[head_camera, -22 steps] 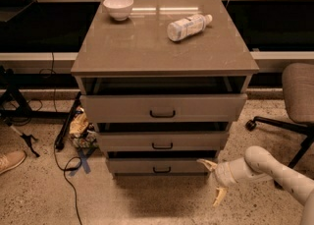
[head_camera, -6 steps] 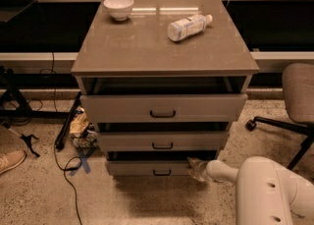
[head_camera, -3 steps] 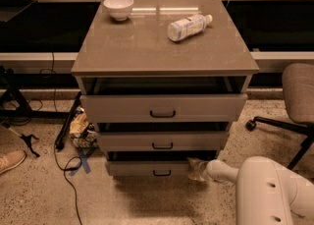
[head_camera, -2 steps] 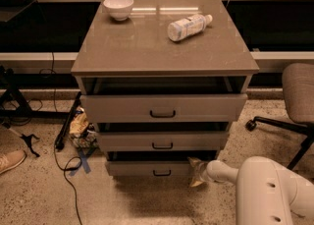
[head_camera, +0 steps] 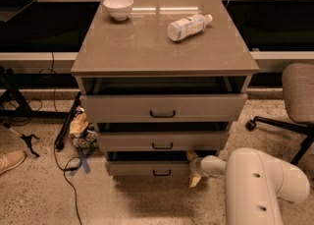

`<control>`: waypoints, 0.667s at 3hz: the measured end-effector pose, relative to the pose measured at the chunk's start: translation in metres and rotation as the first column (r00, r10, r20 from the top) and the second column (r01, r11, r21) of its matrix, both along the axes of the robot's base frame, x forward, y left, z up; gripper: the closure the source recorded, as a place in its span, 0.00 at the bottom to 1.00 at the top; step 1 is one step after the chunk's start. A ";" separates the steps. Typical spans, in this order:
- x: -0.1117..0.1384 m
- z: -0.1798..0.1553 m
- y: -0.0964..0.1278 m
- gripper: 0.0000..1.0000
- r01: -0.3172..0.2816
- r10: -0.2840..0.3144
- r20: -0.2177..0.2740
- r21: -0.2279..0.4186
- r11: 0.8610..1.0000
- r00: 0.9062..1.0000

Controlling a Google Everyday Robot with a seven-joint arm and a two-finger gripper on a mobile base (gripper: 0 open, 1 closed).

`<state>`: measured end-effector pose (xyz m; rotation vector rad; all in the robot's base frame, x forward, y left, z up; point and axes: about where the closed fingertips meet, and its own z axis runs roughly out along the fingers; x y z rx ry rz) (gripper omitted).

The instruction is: Open bottom drawer

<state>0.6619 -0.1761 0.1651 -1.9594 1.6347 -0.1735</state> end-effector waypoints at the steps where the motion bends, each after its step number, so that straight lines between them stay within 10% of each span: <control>1: 0.007 -0.002 0.003 0.00 0.004 -0.004 -0.021 -0.005 1.000 1.000; 2: 0.008 0.000 0.004 0.17 0.030 -0.031 -0.062 -0.015 0.999 0.998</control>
Offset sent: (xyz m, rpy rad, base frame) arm 0.0079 0.0005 0.0044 -0.0282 0.1205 -0.0757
